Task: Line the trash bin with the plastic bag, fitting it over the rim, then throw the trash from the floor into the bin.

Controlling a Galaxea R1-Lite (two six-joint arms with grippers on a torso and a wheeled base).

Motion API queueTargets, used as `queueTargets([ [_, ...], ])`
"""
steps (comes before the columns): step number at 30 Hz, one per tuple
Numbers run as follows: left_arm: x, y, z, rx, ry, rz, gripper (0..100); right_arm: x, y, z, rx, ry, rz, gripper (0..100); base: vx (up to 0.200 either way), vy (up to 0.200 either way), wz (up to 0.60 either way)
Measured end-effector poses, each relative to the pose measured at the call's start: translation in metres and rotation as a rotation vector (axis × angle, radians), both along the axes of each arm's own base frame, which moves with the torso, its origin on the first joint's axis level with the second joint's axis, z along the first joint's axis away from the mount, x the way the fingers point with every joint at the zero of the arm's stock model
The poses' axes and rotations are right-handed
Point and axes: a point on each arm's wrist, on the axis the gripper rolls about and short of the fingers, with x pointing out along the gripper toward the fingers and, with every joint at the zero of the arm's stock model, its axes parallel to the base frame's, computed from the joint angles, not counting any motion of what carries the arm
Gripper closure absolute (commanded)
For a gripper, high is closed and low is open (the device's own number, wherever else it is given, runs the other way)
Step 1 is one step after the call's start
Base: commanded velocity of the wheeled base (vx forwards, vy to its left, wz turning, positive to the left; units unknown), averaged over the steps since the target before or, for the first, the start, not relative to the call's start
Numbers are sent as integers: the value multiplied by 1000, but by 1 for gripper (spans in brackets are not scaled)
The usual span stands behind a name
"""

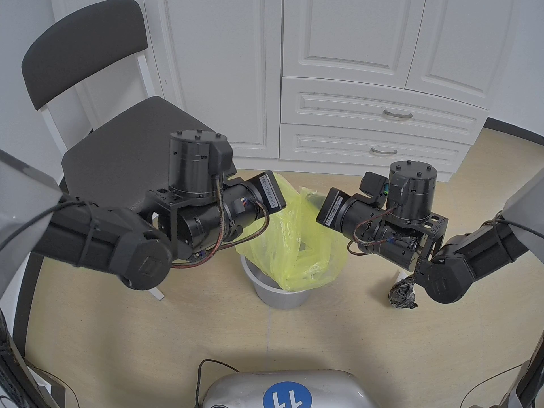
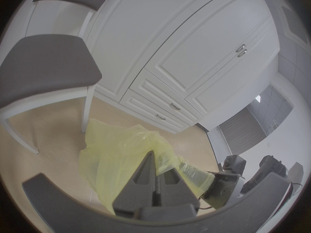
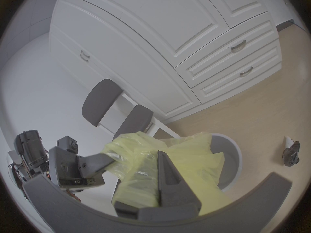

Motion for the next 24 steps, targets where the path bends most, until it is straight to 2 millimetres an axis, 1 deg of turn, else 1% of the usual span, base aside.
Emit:
queueTargets([
  [7, 24, -11, -25, -26, 61, 28, 100, 22, -3, -17, 33, -42, -30, 100, 0, 0, 0],
  [14, 52, -19, -54, -42, 115, 61, 100, 42, -10, -47, 14, -6, -39, 100, 0, 0, 0],
  [20, 63, -29, -77, -43, 158, 65, 100, 57, -15, -67, -6, 29, -63, 100, 0, 0, 0],
  [24, 66, -36, -88, -36, 173, 61, 100, 64, -17, -77, -14, 44, -74, 100, 0, 0, 0],
])
